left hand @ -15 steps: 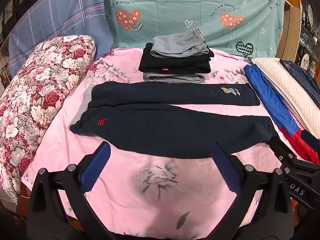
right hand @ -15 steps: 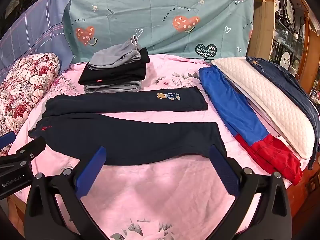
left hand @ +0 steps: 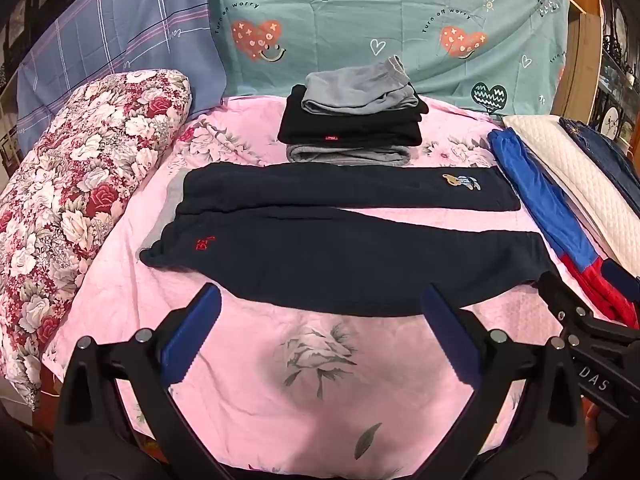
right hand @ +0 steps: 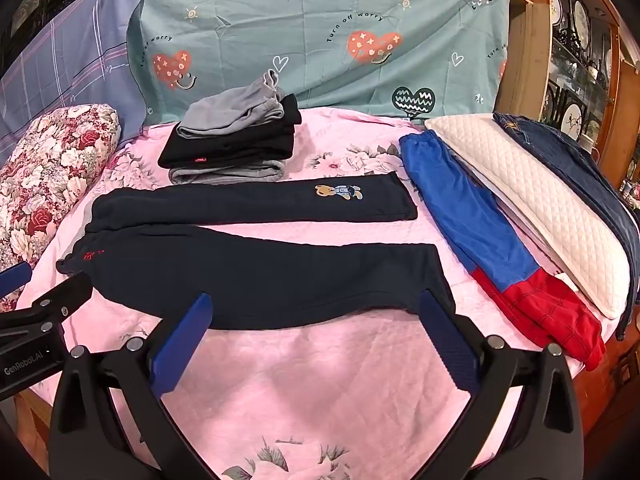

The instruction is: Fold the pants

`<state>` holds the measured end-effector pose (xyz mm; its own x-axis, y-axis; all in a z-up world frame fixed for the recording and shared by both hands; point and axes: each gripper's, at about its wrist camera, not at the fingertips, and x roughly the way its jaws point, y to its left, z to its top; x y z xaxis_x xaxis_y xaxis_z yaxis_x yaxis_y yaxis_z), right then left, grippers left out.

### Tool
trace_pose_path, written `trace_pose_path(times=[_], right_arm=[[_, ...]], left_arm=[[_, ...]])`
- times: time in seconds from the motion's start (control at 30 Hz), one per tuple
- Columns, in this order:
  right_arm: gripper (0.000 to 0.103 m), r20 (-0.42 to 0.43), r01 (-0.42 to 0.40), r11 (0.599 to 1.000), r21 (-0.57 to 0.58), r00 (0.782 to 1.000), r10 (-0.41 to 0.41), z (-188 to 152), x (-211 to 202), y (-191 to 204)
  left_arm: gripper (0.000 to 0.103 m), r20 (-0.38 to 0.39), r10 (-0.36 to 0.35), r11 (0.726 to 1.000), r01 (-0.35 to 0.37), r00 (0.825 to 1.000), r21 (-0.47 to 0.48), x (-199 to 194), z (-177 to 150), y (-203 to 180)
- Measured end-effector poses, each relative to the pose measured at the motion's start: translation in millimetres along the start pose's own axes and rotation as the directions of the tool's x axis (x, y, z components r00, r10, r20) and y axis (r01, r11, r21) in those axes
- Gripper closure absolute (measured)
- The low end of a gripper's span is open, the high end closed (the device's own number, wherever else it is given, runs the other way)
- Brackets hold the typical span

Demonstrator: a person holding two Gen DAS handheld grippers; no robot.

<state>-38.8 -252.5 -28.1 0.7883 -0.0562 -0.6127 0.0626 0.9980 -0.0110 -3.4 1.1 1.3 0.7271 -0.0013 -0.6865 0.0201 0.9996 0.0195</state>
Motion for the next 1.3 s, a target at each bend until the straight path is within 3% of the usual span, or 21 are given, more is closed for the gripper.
trace_pose_path(times=[1.3], right_arm=[[0.001, -0.012, -0.001, 1.0, -0.006, 1.0, 0.001, -4.8, 6.8, 8.9]], left_arm=[[0.002, -0.024, 0.004, 1.0, -0.005, 1.0, -0.014, 11.1, -1.7, 9.7]])
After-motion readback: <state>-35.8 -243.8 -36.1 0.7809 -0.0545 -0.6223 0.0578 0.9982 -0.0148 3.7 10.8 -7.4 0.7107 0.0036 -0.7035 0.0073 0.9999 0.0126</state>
